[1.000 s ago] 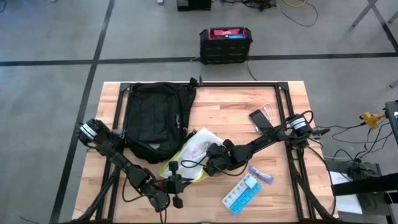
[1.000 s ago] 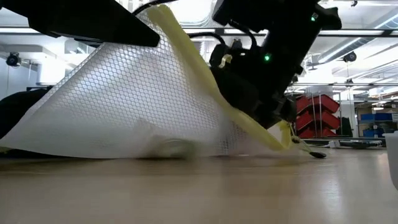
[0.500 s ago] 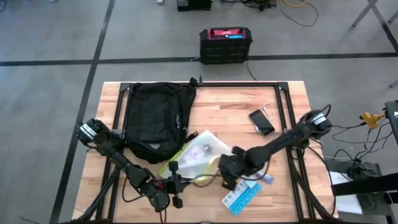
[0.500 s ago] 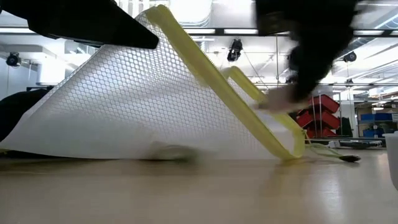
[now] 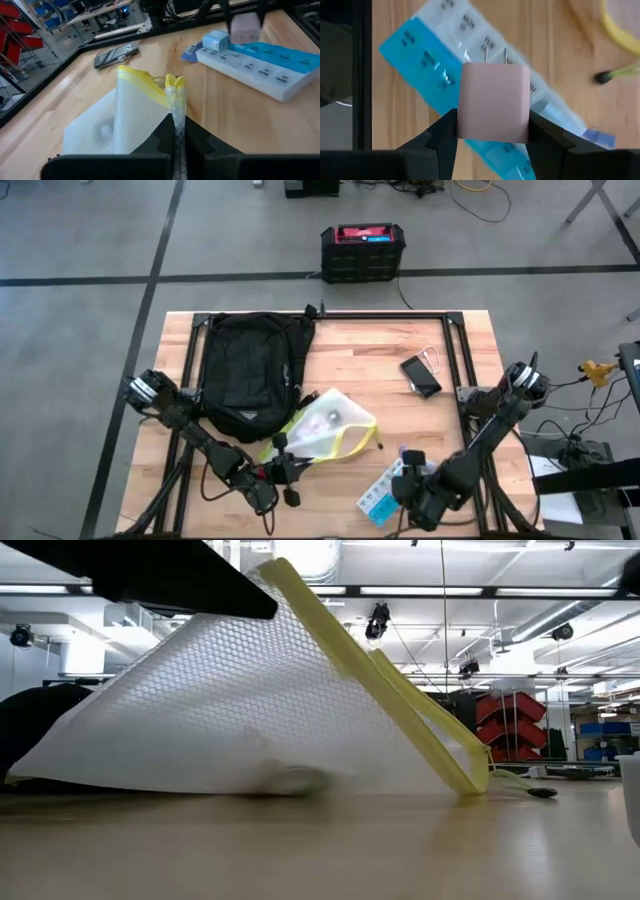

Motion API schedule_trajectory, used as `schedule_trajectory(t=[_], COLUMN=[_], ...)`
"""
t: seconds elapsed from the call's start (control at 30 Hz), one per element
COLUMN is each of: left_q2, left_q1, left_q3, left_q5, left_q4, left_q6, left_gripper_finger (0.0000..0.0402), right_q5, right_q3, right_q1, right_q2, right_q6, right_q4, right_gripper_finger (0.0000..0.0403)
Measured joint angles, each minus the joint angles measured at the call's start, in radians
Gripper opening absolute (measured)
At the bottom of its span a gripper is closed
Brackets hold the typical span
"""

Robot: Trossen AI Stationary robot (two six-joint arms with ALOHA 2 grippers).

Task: Unpack backpack
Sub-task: Remove the pink charger adapter from the zip bag, then remove the black charger adapter from the zip bag

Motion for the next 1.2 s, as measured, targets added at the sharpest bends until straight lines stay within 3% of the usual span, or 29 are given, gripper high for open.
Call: schedule_trajectory(t=[0.43,0.87,0.97,1.2], left_q2=[-0.003,-0.004,-0.005,-0.005], left_q1=[0.032,0.037,0.037,0.028], left_q3=[0.049,0.054,0.054,0.054], left_q5=[0.000,0.004,0.065,0.186], left_q4=[0.010,0.010,0.010,0.010], left_q6=[0.166,0.180,0.204,0.240], left_gripper_finger=[0.0000,0.0000,0.0000,0.0000], right_q5=[0.017,-0.010,-0.006,0.194], right_q3=[0.001,0.027,0.080,0.146], right_q1=[0.010,0.004,-0.010,-0.074], right_q2=[0.042,0.039,0.034,0.030], right_q6=[-0.088,-0.107,-0.121,-0.351], right_q4=[0.064,0.005,-0.057,-0.053], right_gripper_finger=[0.0194,0.0269,0.0283,0.0289])
